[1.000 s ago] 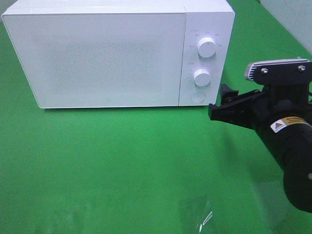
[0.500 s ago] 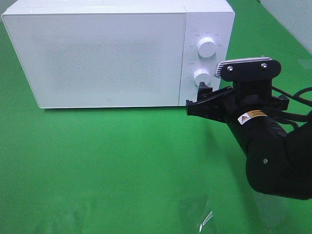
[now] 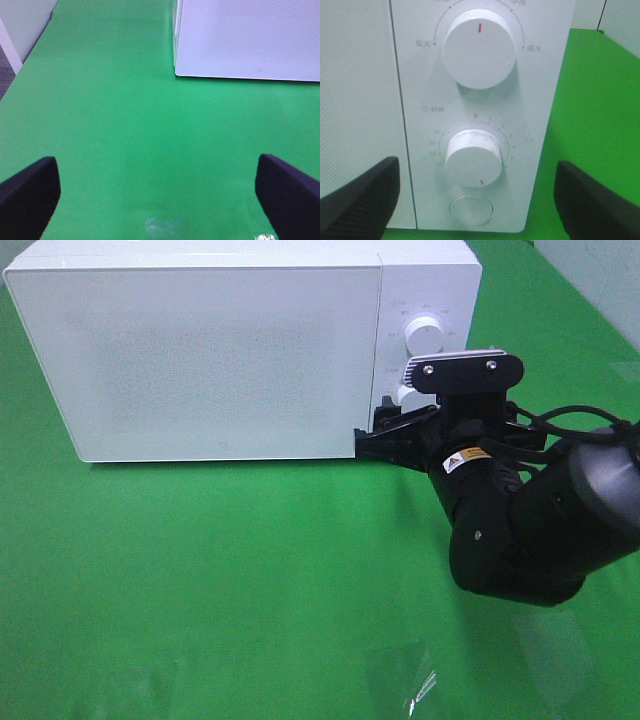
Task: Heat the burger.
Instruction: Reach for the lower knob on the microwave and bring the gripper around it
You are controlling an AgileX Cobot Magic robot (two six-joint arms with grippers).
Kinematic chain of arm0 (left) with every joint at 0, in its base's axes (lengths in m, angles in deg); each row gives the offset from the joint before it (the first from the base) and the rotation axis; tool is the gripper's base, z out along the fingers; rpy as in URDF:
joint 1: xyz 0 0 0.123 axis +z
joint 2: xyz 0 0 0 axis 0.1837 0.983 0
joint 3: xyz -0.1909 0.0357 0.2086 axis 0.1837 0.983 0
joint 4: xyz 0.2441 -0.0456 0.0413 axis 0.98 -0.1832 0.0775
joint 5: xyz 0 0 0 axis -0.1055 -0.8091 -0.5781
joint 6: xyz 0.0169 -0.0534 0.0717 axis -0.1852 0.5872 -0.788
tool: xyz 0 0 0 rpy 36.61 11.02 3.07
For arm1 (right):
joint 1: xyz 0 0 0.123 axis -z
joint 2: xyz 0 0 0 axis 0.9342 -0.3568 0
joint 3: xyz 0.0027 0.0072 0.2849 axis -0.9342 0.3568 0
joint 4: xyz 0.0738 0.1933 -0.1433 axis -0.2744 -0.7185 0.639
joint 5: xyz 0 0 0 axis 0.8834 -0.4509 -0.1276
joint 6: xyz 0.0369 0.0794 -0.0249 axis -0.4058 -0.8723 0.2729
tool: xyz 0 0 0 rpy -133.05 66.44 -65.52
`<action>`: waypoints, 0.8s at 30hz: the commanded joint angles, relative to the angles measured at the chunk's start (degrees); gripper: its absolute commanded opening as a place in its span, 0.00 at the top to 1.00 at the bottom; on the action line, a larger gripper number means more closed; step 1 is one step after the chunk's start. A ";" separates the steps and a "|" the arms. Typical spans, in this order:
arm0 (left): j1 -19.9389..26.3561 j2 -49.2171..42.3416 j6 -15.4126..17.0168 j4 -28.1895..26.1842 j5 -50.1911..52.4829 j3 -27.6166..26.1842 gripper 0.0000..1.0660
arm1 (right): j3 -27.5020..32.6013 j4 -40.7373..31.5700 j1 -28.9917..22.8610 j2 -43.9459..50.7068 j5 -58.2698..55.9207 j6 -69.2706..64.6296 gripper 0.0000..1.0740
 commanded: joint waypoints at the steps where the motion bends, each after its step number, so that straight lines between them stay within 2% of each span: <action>1: 0.06 -0.92 0.17 -0.17 0.63 0.00 0.08 | -2.06 1.49 1.49 -1.32 5.04 -0.34 0.24; 14: 0.06 -0.92 0.17 -0.11 0.63 0.00 0.08 | -6.93 5.84 4.81 -6.36 3.04 -0.34 0.27; 24: 0.06 -0.92 0.17 -0.11 0.63 0.00 0.08 | -9.34 7.39 6.82 -6.70 1.49 -0.34 0.29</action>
